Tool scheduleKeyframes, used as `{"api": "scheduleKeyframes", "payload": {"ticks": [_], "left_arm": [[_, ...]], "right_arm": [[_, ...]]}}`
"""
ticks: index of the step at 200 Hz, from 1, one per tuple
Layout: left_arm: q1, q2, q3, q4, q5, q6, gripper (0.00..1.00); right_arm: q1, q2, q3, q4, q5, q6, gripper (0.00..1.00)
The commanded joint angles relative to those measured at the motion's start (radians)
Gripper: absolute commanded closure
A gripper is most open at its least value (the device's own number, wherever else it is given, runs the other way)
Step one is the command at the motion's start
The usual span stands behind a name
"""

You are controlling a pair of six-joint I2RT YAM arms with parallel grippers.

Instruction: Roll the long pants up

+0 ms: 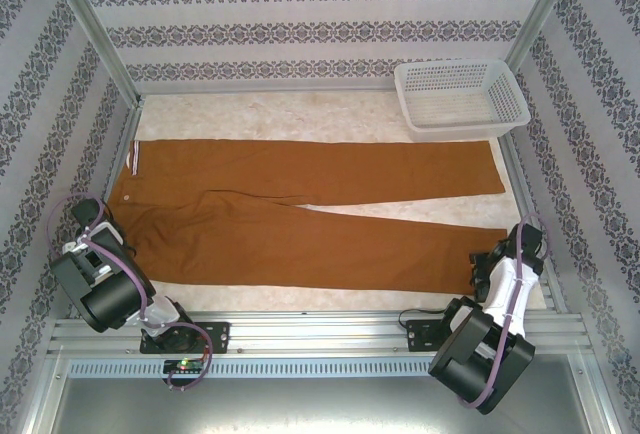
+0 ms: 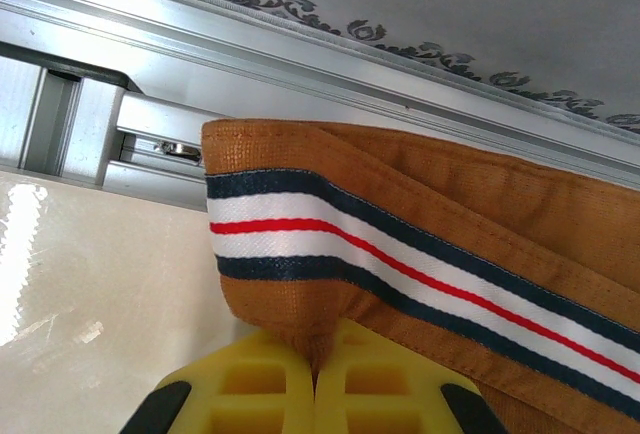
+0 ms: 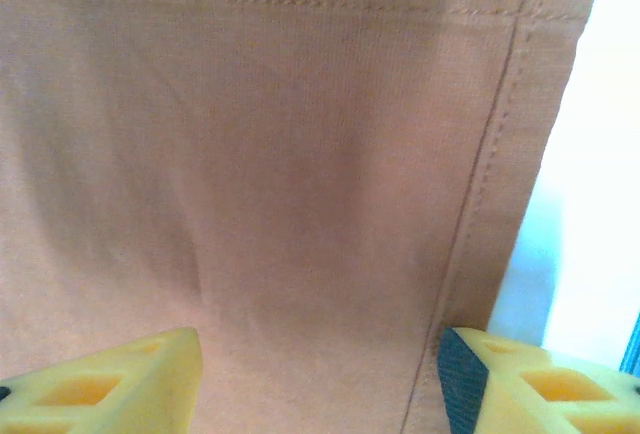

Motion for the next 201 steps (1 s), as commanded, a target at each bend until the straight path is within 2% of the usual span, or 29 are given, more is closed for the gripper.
{"api": "scheduleKeyframes", "payload": {"ticks": [1, 51, 55, 69, 82, 93, 170, 194, 195, 201], "left_arm": [[0.000, 0.050, -0.023, 0.006, 0.143, -0.015, 1.00], [0.000, 0.038, -0.011, -0.006, 0.157, -0.016, 1.00], [0.000, 0.037, -0.010, -0.008, 0.157, -0.016, 1.00], [0.000, 0.030, -0.005, -0.016, 0.158, -0.017, 1.00], [-0.001, 0.025, -0.003, -0.014, 0.161, -0.018, 1.00], [-0.002, 0.024, -0.003, -0.017, 0.162, -0.020, 1.00], [-0.001, 0.010, 0.007, -0.019, 0.197, -0.028, 1.00], [-0.001, -0.002, 0.011, -0.021, 0.204, -0.029, 1.00], [-0.001, -0.003, 0.011, -0.021, 0.204, -0.029, 1.00], [-0.001, -0.003, 0.010, -0.023, 0.206, -0.030, 1.00]], "right_arm": [[0.024, 0.005, -0.013, 0.003, 0.082, 0.000, 0.33], [0.112, 0.102, 0.030, 0.015, 0.178, 0.035, 0.31], [0.120, 0.110, 0.034, 0.013, 0.184, 0.037, 0.36], [0.143, 0.125, 0.040, 0.006, 0.204, 0.055, 0.65], [0.148, 0.127, 0.041, 0.004, 0.209, 0.071, 0.76], [0.152, 0.127, 0.040, 0.004, 0.214, 0.074, 1.00], [0.167, 0.027, 0.071, 0.005, 0.189, 0.024, 1.00], [0.160, -0.009, 0.074, -0.032, 0.141, 0.084, 1.00], [0.160, -0.011, 0.072, -0.033, 0.138, 0.086, 0.99], [0.159, -0.020, 0.064, -0.042, 0.120, 0.108, 0.76]]}}
